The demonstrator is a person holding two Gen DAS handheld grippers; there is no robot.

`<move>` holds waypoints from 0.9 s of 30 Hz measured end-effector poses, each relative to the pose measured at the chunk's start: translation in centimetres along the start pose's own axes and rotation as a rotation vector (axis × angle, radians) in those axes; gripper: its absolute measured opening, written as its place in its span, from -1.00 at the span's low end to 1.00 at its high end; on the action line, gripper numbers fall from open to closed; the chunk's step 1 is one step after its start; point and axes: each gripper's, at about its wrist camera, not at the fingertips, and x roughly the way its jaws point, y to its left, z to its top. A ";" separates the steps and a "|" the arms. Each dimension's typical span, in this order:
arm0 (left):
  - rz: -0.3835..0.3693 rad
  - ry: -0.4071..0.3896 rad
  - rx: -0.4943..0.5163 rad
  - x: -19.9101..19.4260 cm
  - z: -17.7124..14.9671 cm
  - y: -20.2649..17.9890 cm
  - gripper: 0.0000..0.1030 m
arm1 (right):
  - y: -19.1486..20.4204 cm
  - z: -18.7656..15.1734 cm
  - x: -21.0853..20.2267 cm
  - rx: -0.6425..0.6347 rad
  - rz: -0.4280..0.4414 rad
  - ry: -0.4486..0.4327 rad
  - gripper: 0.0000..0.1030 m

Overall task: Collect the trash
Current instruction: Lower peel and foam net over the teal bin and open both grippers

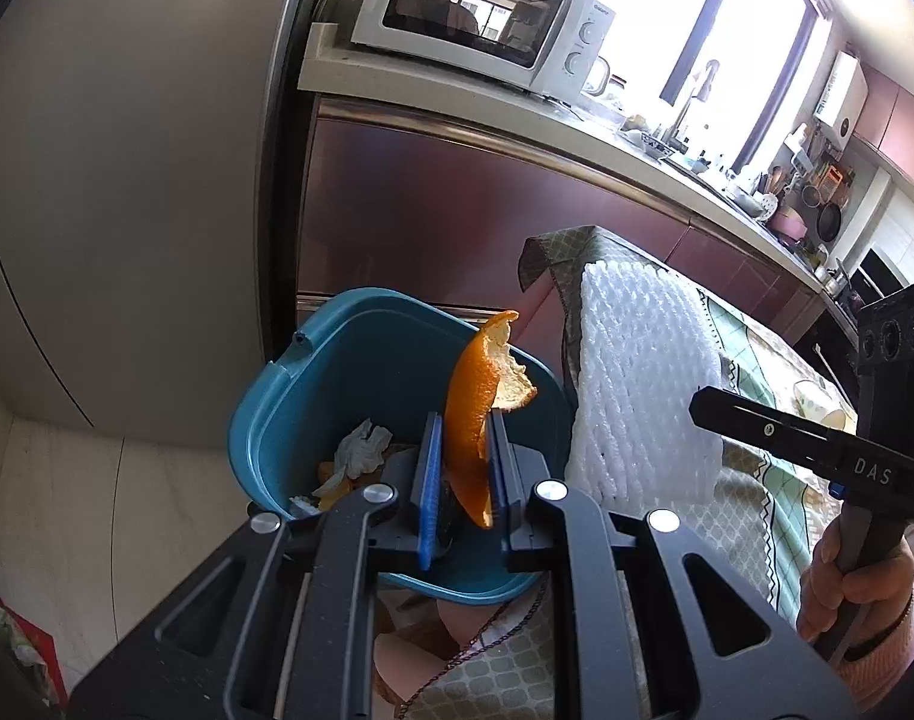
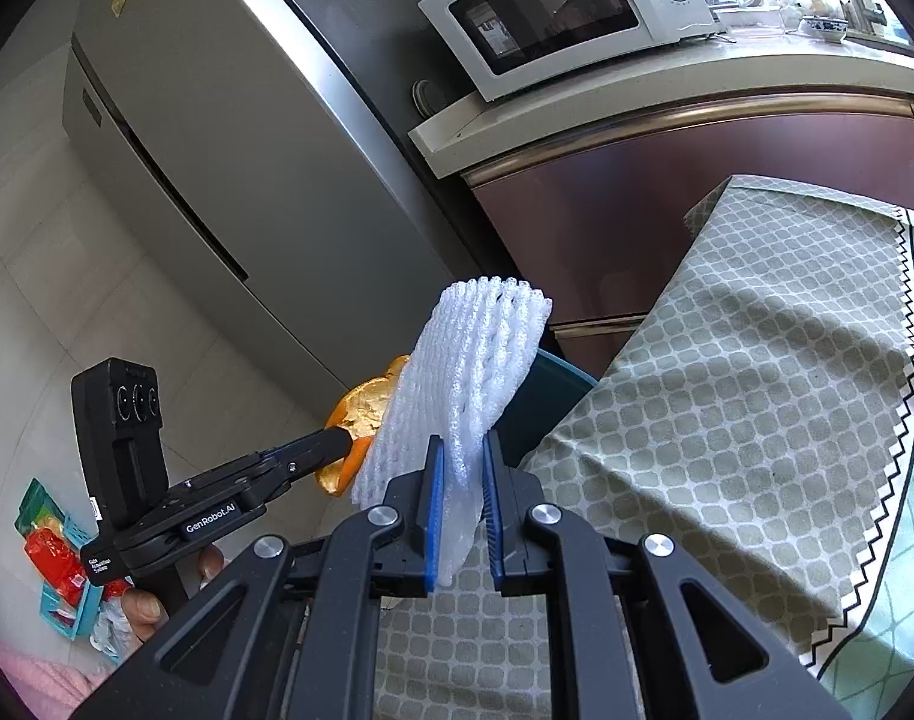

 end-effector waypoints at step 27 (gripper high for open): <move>0.070 0.086 -0.033 8.8 0.6 1.7 -0.65 | 0.3 1.1 7.8 -0.002 -0.082 0.147 -0.66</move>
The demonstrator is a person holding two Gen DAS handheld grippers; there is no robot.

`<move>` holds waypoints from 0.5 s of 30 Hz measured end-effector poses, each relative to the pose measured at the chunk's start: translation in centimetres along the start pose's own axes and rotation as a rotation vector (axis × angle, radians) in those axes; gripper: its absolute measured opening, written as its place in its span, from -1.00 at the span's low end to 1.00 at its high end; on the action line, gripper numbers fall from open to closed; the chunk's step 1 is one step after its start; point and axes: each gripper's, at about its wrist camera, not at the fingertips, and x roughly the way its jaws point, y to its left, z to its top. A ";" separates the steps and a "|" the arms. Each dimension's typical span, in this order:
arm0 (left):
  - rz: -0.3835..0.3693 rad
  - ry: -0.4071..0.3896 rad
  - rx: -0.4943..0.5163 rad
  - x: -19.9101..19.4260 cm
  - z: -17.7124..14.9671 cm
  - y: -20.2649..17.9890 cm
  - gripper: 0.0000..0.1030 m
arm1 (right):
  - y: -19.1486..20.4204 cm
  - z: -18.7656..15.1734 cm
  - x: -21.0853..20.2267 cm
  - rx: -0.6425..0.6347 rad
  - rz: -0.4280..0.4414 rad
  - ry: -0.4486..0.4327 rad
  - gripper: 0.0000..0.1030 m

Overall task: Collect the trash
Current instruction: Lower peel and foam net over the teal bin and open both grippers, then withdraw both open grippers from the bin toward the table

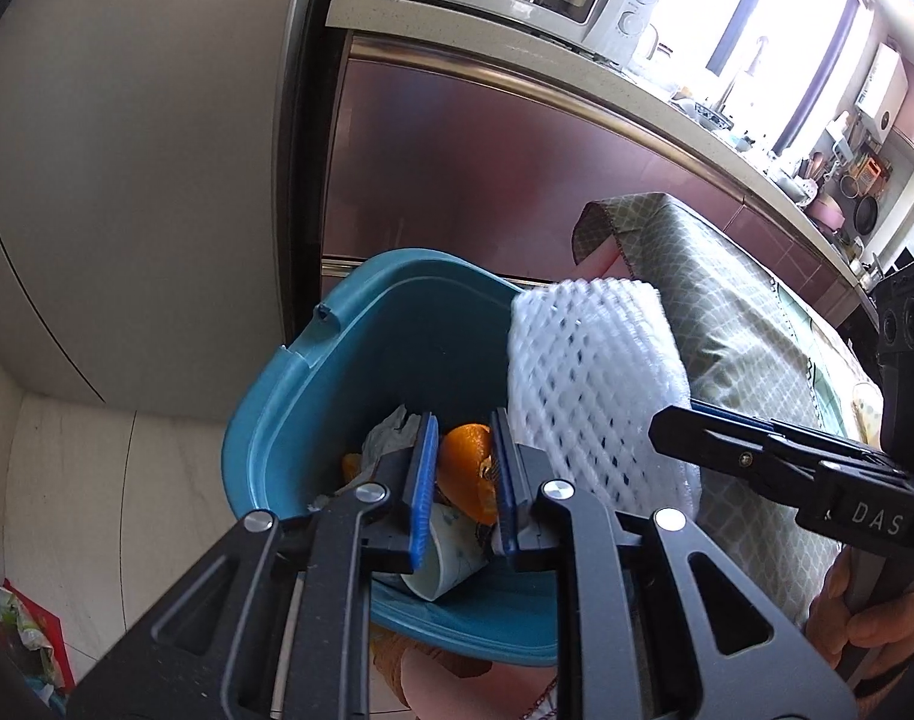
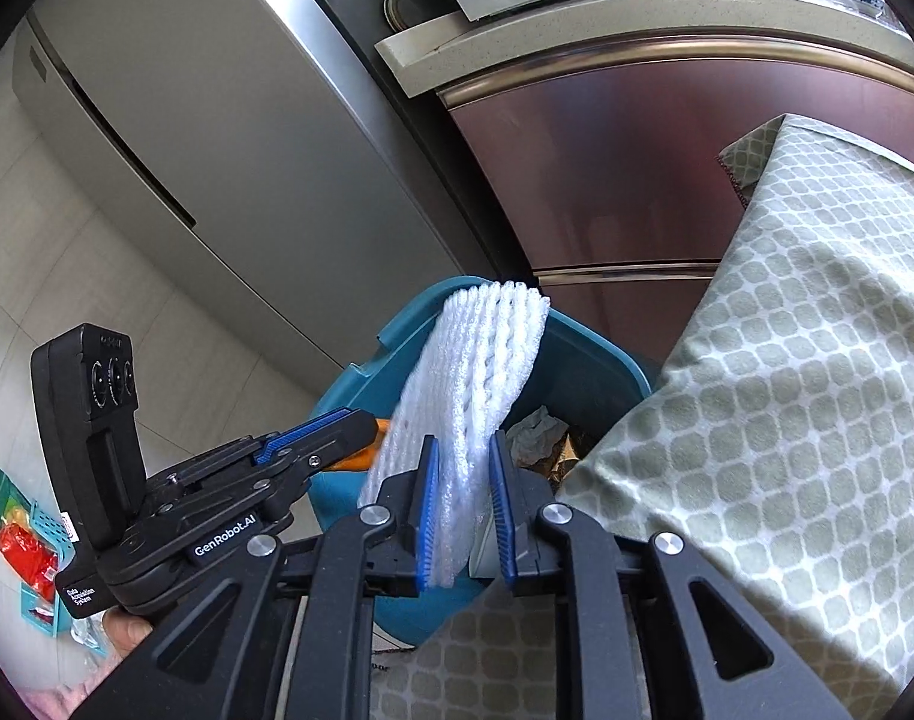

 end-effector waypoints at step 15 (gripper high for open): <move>-0.018 -0.042 0.012 -1.1 -0.3 -0.2 -0.66 | -0.4 -0.7 -0.8 0.011 0.018 -0.029 -0.52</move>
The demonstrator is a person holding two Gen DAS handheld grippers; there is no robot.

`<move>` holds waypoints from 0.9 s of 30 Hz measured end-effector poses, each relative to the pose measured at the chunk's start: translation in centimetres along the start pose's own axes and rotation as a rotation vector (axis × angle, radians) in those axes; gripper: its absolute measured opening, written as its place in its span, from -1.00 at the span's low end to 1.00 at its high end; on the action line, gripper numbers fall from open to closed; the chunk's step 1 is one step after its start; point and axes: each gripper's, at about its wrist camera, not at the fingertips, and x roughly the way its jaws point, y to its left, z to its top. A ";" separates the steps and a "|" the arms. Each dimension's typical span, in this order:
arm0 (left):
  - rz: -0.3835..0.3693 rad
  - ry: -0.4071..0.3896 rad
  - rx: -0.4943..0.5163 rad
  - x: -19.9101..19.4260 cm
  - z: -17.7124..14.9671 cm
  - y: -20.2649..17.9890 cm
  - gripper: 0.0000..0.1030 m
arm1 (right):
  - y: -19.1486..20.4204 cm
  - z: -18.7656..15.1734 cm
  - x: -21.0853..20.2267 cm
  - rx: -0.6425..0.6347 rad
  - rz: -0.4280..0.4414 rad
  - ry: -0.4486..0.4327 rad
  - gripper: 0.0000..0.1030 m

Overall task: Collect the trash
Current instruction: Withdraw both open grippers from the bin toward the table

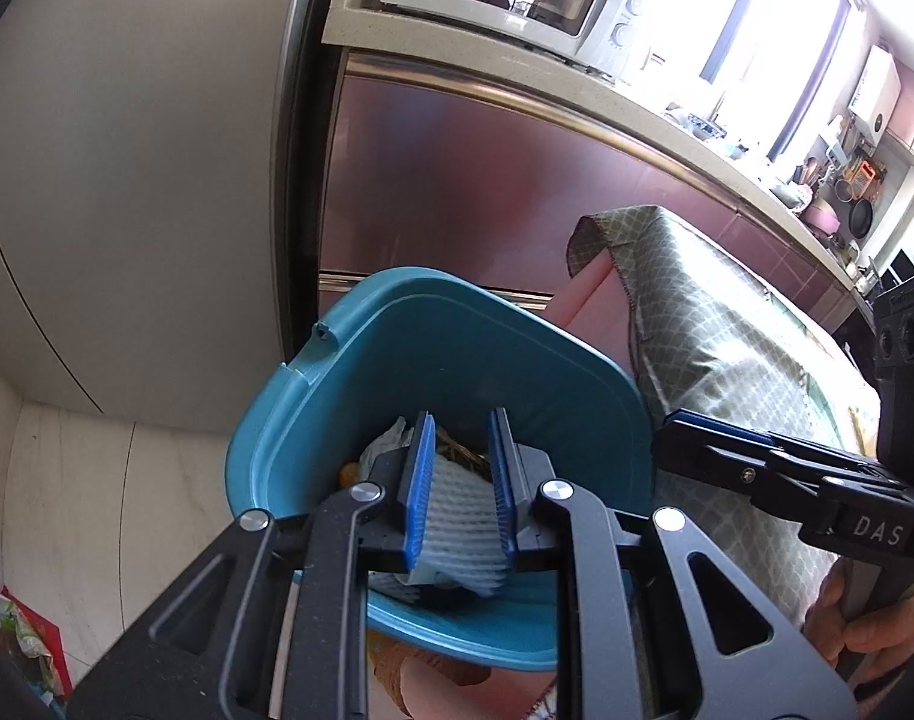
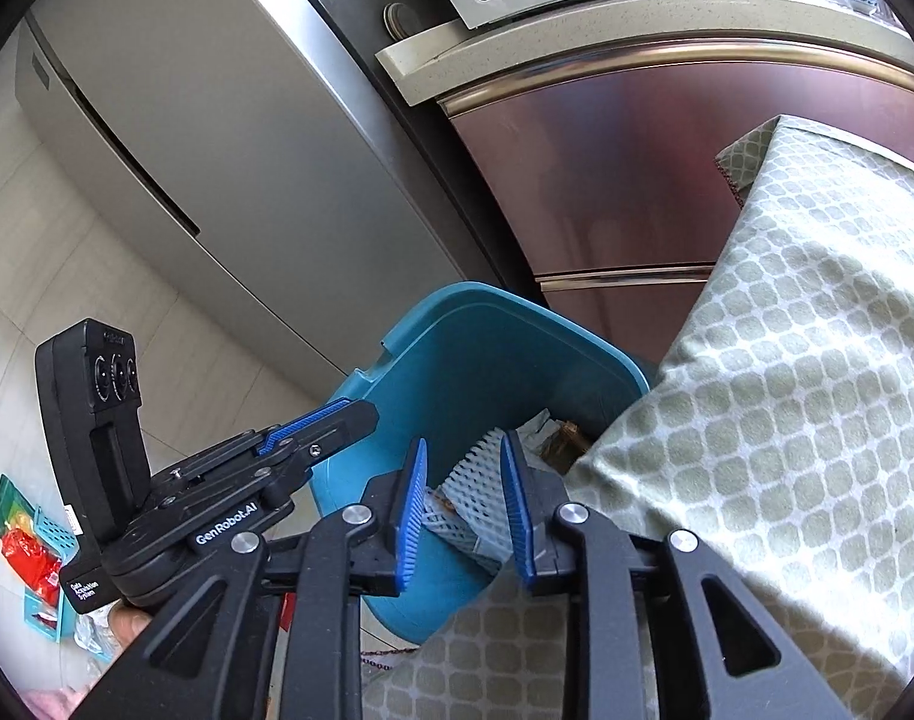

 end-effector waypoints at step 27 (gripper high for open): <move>-0.344 -0.054 0.340 -6.2 -3.4 -17.5 -0.28 | -8.5 -10.0 -21.9 0.121 -0.162 -0.338 -0.22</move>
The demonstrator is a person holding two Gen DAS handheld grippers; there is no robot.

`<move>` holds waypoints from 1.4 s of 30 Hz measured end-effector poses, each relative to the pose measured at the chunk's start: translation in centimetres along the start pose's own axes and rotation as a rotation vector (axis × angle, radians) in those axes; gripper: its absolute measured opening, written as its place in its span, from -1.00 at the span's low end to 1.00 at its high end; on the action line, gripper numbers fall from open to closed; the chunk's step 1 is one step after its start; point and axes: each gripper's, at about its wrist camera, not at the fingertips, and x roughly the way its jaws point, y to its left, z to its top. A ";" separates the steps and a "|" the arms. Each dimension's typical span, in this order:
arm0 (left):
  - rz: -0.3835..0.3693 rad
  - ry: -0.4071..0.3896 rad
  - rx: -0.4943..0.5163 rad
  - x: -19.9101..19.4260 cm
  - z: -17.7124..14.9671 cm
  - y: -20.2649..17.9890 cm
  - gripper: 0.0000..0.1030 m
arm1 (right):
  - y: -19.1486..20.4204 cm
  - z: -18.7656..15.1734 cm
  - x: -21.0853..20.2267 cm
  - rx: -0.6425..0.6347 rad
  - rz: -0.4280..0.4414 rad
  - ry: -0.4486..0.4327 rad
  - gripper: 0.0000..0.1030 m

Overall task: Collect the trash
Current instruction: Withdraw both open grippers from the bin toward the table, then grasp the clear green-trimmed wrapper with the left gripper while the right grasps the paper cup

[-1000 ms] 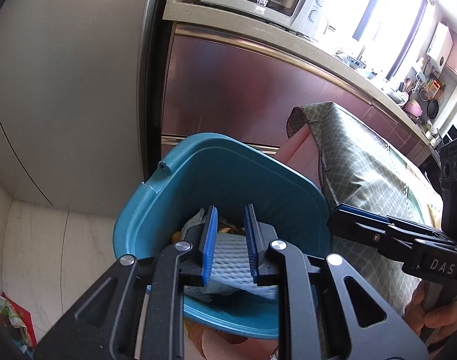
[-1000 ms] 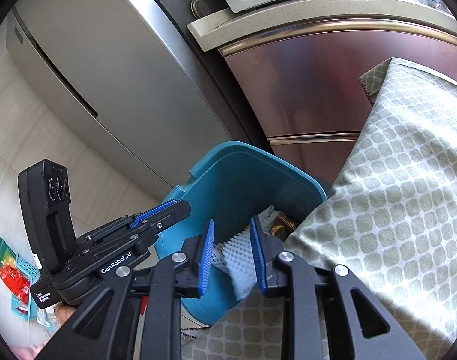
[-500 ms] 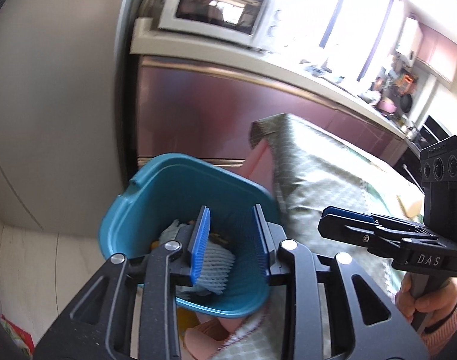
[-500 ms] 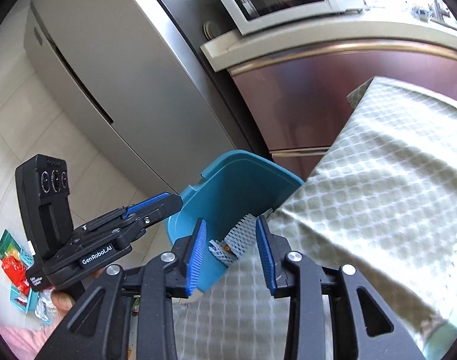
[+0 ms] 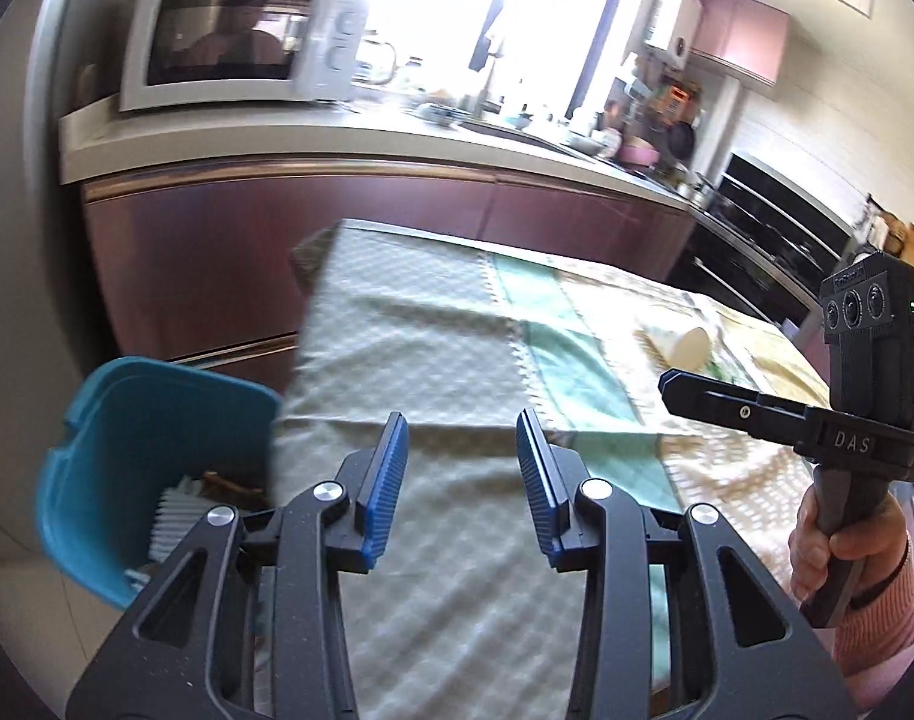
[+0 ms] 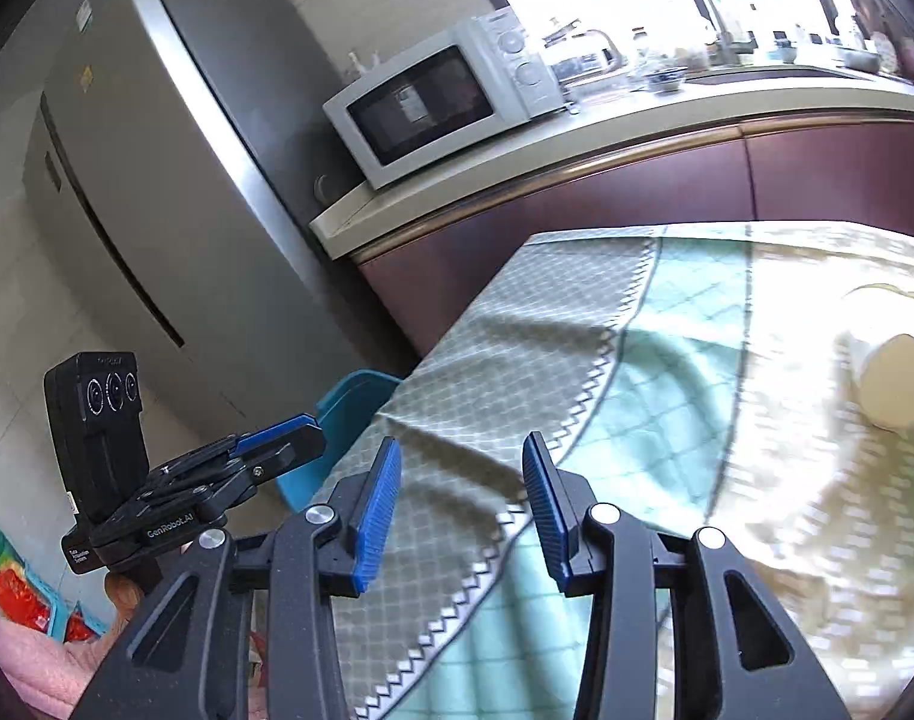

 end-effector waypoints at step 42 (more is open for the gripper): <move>-0.359 0.339 0.148 20.7 1.4 -25.4 -0.85 | -19.2 -3.2 -12.8 0.324 -0.216 -0.229 -0.22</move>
